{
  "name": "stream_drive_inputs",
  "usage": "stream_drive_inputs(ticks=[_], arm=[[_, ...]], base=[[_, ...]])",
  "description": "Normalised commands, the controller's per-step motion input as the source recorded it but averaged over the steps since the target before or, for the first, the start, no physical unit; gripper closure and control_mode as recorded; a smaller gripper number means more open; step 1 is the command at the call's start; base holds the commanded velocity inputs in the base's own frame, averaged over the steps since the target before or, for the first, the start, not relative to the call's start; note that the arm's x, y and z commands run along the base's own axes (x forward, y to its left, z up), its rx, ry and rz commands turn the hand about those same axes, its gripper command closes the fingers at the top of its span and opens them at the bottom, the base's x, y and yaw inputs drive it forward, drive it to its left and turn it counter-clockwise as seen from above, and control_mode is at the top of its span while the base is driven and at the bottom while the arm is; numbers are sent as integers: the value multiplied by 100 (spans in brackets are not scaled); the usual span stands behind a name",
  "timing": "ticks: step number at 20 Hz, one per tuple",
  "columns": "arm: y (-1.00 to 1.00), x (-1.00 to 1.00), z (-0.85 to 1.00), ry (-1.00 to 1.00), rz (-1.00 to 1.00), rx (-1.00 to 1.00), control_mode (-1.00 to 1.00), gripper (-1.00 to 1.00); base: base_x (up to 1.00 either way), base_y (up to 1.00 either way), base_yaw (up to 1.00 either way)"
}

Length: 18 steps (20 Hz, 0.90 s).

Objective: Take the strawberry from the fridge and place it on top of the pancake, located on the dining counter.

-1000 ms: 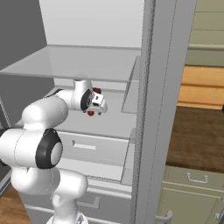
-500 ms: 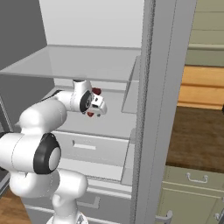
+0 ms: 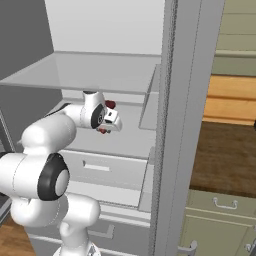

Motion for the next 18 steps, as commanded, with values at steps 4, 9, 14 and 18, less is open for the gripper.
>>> stream_drive_inputs(ticks=[4,9,14,18], arm=[[3,0,-68,-22,0,0,-100,100],[5,0,-53,-27,0,0,-100,100],[-1,-11,-9,-6,0,0,-100,100],[-4,-65,22,1,0,0,-100,100]], base=[[0,0,0],[0,0,0],[0,0,0],[0,0,0]])
